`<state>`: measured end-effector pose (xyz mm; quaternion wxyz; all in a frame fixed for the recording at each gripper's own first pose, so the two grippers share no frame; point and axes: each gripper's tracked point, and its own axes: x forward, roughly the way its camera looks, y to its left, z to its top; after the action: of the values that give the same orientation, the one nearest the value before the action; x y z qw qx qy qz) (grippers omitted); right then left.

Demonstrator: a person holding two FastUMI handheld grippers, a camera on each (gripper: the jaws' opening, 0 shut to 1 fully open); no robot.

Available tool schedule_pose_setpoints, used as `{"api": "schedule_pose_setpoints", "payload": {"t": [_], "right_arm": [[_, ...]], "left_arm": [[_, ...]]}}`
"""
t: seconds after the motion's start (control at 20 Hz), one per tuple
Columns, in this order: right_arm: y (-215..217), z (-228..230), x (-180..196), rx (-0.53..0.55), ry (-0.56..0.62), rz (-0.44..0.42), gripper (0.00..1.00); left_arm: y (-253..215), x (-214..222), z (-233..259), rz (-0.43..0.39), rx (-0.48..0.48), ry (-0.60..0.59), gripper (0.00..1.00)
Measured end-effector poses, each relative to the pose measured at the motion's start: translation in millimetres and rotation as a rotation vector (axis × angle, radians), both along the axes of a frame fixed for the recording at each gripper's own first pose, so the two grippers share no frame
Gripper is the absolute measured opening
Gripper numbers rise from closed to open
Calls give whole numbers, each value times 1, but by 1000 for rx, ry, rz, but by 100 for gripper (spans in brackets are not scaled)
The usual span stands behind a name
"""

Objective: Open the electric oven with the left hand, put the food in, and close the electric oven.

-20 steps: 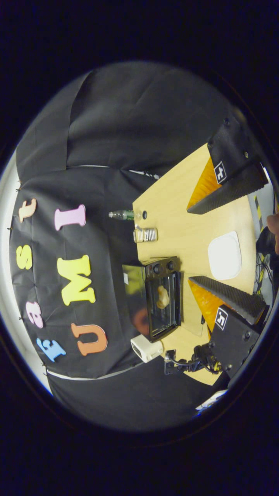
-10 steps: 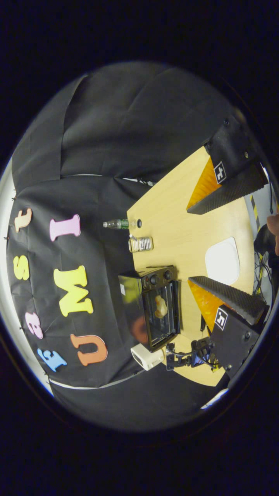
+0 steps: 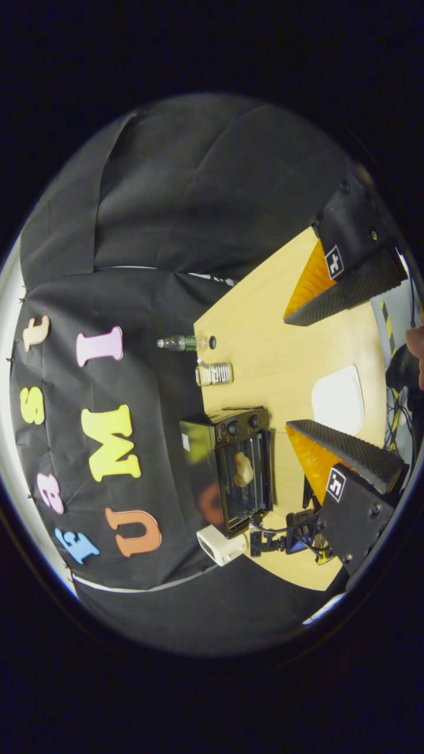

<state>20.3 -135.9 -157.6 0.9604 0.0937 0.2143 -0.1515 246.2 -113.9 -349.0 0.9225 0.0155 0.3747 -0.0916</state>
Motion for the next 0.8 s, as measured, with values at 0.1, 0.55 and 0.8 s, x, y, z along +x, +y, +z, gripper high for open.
{"api": "schedule_pose_setpoints", "payload": {"t": [0.1,0.55,0.8], "right_arm": [[7,-1,2,26,-9,10,96],[18,7,24,24,-46,63,97],[22,32,64,-32,-123,140,97]], "left_arm": [[0,2,16,-4,3,-38,94],[-3,62,121,31,-50,-284,96],[2,76,188,33,-48,-432,95]]}}
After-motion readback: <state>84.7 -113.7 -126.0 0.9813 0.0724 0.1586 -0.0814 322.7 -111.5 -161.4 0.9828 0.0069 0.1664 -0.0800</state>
